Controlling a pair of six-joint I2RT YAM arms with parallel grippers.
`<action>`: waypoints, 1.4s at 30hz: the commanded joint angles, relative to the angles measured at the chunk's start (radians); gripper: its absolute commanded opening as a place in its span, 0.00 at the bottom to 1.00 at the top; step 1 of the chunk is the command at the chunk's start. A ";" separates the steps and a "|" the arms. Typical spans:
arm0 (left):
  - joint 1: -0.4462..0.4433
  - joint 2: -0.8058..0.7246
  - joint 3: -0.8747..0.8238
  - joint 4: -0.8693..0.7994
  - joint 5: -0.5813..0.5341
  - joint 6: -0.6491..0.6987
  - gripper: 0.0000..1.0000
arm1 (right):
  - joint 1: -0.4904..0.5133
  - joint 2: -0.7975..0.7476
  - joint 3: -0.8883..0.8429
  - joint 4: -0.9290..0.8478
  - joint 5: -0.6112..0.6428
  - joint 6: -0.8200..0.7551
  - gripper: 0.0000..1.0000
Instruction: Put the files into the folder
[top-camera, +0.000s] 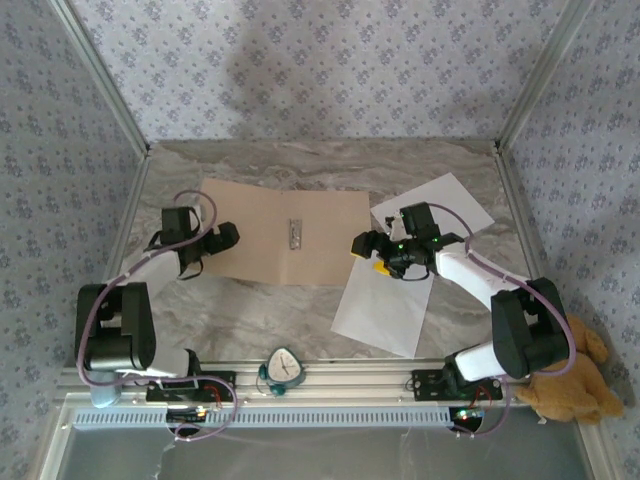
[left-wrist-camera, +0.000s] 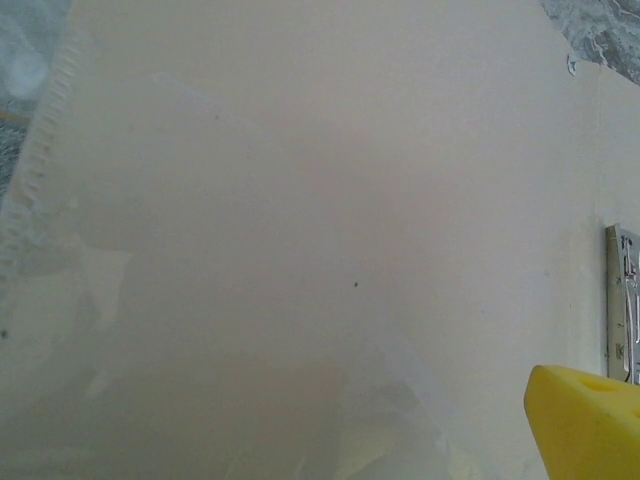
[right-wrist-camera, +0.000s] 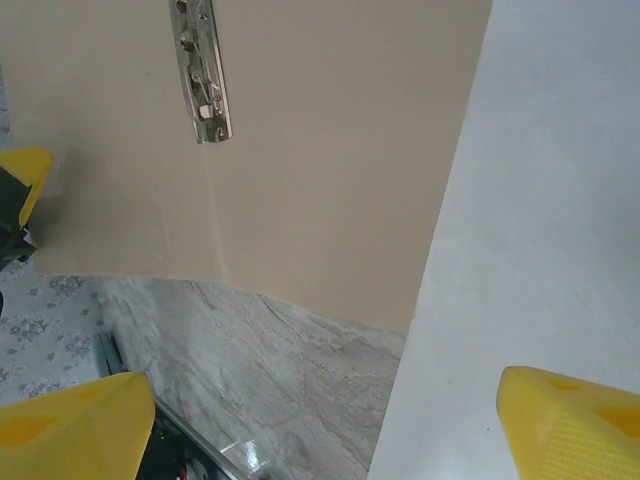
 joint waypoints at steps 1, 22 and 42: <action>-0.022 0.036 0.048 0.024 0.046 0.019 0.98 | -0.009 0.002 0.007 -0.026 0.003 -0.019 0.91; -0.077 -0.119 0.062 -0.188 -0.116 -0.025 1.00 | -0.019 -0.023 0.015 -0.074 0.008 -0.040 0.91; -0.223 -0.328 0.244 -0.493 -0.188 -0.053 0.90 | -0.080 -0.150 0.007 -0.201 0.011 -0.082 0.91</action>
